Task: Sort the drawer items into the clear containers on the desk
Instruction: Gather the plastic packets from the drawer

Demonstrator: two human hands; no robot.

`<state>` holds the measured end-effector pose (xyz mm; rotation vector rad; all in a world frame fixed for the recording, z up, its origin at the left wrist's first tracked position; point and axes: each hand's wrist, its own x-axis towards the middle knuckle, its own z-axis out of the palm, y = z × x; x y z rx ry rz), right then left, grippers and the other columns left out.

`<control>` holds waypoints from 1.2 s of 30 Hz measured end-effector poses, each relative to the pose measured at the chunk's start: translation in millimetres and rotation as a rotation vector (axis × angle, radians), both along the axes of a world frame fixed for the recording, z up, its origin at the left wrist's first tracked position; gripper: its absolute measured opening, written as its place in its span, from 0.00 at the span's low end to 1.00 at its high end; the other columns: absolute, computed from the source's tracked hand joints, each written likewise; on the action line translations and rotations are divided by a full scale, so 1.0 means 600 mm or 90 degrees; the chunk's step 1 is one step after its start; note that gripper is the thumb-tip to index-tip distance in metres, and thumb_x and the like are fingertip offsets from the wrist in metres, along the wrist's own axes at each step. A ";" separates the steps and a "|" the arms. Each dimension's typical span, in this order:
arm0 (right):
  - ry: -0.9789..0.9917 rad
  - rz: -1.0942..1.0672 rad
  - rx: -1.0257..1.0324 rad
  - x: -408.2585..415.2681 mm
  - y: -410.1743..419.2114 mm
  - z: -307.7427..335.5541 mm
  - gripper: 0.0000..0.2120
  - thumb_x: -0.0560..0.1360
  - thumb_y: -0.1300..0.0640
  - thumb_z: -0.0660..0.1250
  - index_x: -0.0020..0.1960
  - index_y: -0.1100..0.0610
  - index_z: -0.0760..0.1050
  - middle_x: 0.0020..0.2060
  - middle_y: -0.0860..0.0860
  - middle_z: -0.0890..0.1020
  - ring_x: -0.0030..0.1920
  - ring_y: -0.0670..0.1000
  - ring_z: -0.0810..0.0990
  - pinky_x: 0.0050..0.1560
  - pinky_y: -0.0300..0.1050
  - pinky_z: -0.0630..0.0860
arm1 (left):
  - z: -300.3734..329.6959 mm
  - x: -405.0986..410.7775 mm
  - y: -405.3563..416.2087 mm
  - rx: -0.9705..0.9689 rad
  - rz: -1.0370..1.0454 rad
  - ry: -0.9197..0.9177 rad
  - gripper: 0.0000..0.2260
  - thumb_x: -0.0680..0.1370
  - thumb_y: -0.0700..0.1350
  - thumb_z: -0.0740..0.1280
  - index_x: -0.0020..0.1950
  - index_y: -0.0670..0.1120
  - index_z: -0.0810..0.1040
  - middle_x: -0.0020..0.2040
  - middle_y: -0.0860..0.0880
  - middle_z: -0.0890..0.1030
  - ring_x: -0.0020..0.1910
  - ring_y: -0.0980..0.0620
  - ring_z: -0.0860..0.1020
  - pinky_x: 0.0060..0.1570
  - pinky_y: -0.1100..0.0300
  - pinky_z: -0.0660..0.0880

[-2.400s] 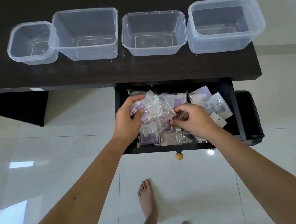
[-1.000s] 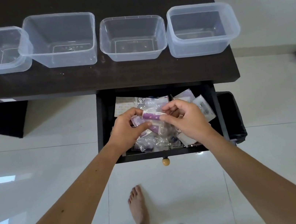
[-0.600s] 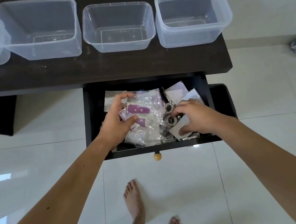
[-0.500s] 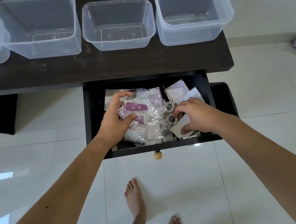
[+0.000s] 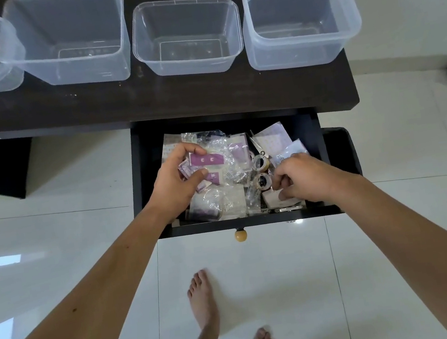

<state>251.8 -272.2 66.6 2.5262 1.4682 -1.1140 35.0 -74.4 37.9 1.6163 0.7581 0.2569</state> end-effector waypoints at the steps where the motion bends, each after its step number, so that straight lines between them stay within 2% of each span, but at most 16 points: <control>1: 0.012 -0.007 0.010 0.001 0.000 0.002 0.07 0.74 0.54 0.80 0.52 0.51 0.86 0.43 0.45 0.84 0.46 0.44 0.80 0.51 0.45 0.80 | 0.001 -0.001 0.000 0.003 -0.002 -0.005 0.17 0.80 0.34 0.73 0.56 0.57 0.79 0.59 0.53 0.82 0.57 0.48 0.83 0.42 0.55 0.83; 3: 0.037 -0.023 0.038 0.003 0.000 0.011 0.03 0.76 0.52 0.78 0.49 0.48 0.86 0.44 0.43 0.82 0.47 0.44 0.80 0.50 0.45 0.79 | 0.002 -0.002 0.000 0.006 0.000 -0.009 0.14 0.81 0.34 0.72 0.54 0.55 0.81 0.57 0.55 0.84 0.56 0.51 0.83 0.41 0.57 0.83; 5: 0.052 -0.039 0.074 0.005 0.001 0.025 0.03 0.77 0.49 0.76 0.47 0.46 0.84 0.46 0.42 0.81 0.48 0.45 0.80 0.48 0.42 0.75 | 0.004 -0.002 0.000 0.008 0.008 0.003 0.13 0.81 0.34 0.71 0.53 0.54 0.84 0.57 0.57 0.85 0.58 0.55 0.83 0.41 0.58 0.83; 7: 0.089 -0.085 0.124 0.006 0.008 0.041 0.03 0.79 0.48 0.75 0.47 0.45 0.82 0.45 0.42 0.83 0.46 0.45 0.81 0.47 0.40 0.75 | 0.005 -0.003 -0.001 0.013 0.016 0.019 0.13 0.82 0.35 0.71 0.54 0.54 0.85 0.59 0.58 0.85 0.57 0.57 0.83 0.42 0.60 0.83; 9: 0.142 -0.143 0.186 0.000 0.021 0.056 0.03 0.79 0.51 0.75 0.48 0.45 0.82 0.45 0.44 0.85 0.46 0.46 0.83 0.49 0.40 0.78 | 0.009 -0.003 -0.001 0.025 0.014 0.026 0.13 0.82 0.36 0.70 0.57 0.55 0.85 0.62 0.57 0.83 0.57 0.56 0.83 0.44 0.63 0.83; 13: 0.250 -0.247 0.287 -0.039 0.066 0.057 0.04 0.78 0.54 0.77 0.50 0.51 0.82 0.45 0.50 0.86 0.43 0.51 0.83 0.45 0.43 0.80 | 0.014 -0.003 -0.003 0.021 -0.004 0.010 0.13 0.84 0.40 0.68 0.61 0.56 0.85 0.62 0.55 0.82 0.56 0.56 0.84 0.48 0.60 0.84; 15: 0.267 -0.289 0.324 -0.060 0.086 0.046 0.07 0.75 0.55 0.79 0.49 0.51 0.82 0.44 0.50 0.86 0.41 0.49 0.83 0.44 0.43 0.80 | 0.020 -0.001 -0.007 -0.015 -0.003 -0.015 0.11 0.87 0.44 0.64 0.61 0.56 0.85 0.58 0.53 0.84 0.54 0.57 0.84 0.51 0.61 0.82; 17: 0.239 -0.311 0.339 -0.075 0.099 0.031 0.09 0.73 0.54 0.81 0.48 0.52 0.82 0.43 0.49 0.85 0.42 0.50 0.84 0.42 0.45 0.83 | 0.027 -0.001 -0.008 -0.061 0.003 -0.032 0.11 0.86 0.52 0.62 0.60 0.57 0.84 0.55 0.54 0.86 0.56 0.58 0.84 0.55 0.63 0.80; 20: 0.224 -0.350 0.333 -0.081 0.104 0.013 0.11 0.71 0.54 0.83 0.47 0.52 0.82 0.42 0.51 0.85 0.42 0.54 0.86 0.36 0.47 0.85 | 0.031 -0.003 -0.007 -0.087 -0.001 -0.029 0.15 0.81 0.60 0.64 0.59 0.54 0.85 0.57 0.54 0.87 0.60 0.56 0.83 0.58 0.63 0.79; 22: 0.251 -0.377 0.332 -0.080 0.100 0.005 0.11 0.71 0.54 0.83 0.47 0.53 0.82 0.40 0.53 0.86 0.41 0.56 0.87 0.36 0.47 0.85 | 0.025 -0.002 -0.005 -0.069 0.003 0.013 0.13 0.80 0.57 0.71 0.59 0.51 0.84 0.59 0.54 0.85 0.60 0.53 0.83 0.52 0.61 0.81; 24: 0.213 -0.375 0.331 -0.073 0.087 -0.003 0.10 0.72 0.50 0.81 0.48 0.51 0.83 0.41 0.50 0.86 0.43 0.53 0.86 0.43 0.47 0.84 | 0.019 -0.003 -0.005 -0.027 0.000 0.068 0.10 0.79 0.46 0.75 0.59 0.49 0.82 0.60 0.53 0.84 0.59 0.51 0.84 0.47 0.62 0.84; 26: 0.127 -0.370 0.342 -0.059 0.069 -0.013 0.09 0.75 0.48 0.78 0.52 0.49 0.84 0.43 0.47 0.84 0.43 0.48 0.82 0.48 0.47 0.83 | 0.016 -0.004 -0.007 0.002 0.002 0.106 0.10 0.81 0.40 0.73 0.61 0.49 0.79 0.62 0.51 0.83 0.61 0.48 0.83 0.46 0.62 0.85; 28: 0.037 -0.346 0.332 -0.043 0.054 -0.027 0.13 0.75 0.48 0.79 0.57 0.50 0.83 0.46 0.47 0.79 0.42 0.47 0.79 0.50 0.50 0.82 | 0.019 -0.003 -0.007 0.005 0.032 0.121 0.14 0.82 0.37 0.71 0.63 0.52 0.76 0.66 0.49 0.82 0.64 0.50 0.80 0.43 0.64 0.85; 30: -0.002 -0.311 0.277 -0.037 0.046 -0.035 0.18 0.73 0.46 0.80 0.60 0.50 0.82 0.51 0.48 0.76 0.45 0.47 0.78 0.52 0.48 0.81 | 0.024 -0.002 -0.007 0.004 0.063 0.120 0.19 0.82 0.36 0.70 0.65 0.57 0.72 0.70 0.50 0.80 0.64 0.52 0.76 0.39 0.66 0.84; 33: 0.002 -0.293 0.241 -0.042 0.044 -0.039 0.15 0.71 0.46 0.82 0.52 0.48 0.82 0.49 0.46 0.75 0.43 0.43 0.77 0.46 0.38 0.74 | 0.030 -0.001 -0.008 0.020 0.069 0.107 0.21 0.83 0.35 0.69 0.66 0.59 0.71 0.71 0.50 0.77 0.65 0.51 0.74 0.40 0.63 0.84; 36: 0.021 -0.317 0.284 -0.045 0.043 -0.038 0.07 0.73 0.52 0.81 0.45 0.52 0.84 0.46 0.46 0.78 0.41 0.42 0.77 0.44 0.36 0.71 | 0.029 -0.003 -0.007 0.022 0.051 0.092 0.18 0.84 0.34 0.65 0.62 0.58 0.77 0.71 0.51 0.76 0.63 0.50 0.77 0.41 0.61 0.86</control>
